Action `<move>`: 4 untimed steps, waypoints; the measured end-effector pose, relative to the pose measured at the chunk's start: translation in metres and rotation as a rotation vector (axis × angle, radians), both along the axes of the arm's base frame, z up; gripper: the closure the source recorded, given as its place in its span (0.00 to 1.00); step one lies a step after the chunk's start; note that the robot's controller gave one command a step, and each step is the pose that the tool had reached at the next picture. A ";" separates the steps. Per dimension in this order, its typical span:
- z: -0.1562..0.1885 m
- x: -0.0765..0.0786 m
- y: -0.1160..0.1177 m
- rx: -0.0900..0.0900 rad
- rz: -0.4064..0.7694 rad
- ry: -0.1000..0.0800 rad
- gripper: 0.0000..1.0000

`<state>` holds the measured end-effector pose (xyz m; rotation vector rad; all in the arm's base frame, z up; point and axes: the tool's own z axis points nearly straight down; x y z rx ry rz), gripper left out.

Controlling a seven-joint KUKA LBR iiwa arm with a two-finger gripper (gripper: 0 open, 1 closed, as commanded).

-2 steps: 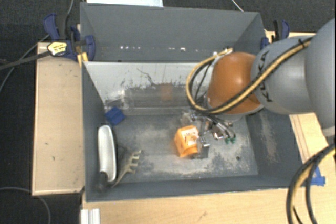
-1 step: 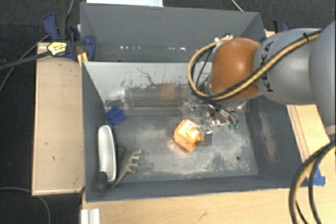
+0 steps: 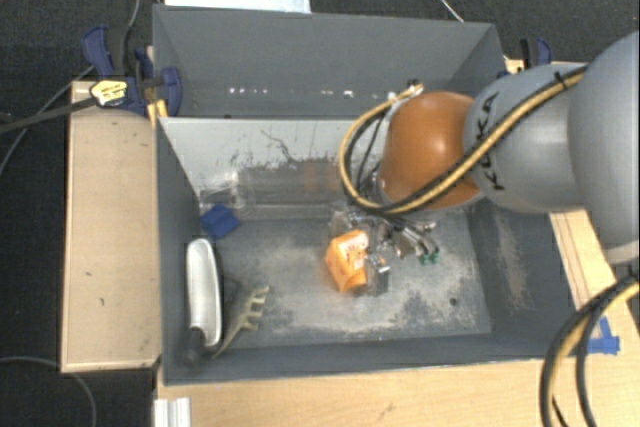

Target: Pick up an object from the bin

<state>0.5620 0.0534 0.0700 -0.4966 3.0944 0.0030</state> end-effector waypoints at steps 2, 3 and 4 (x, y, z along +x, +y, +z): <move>0.000 -0.011 0.000 -0.002 0.056 -0.001 0.00; 0.001 -0.001 0.010 -0.001 0.070 -0.007 0.00; 0.001 0.000 0.032 0.001 0.062 -0.007 0.00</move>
Offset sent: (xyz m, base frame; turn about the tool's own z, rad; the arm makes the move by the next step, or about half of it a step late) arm -0.0081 -0.0012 0.0000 -0.0841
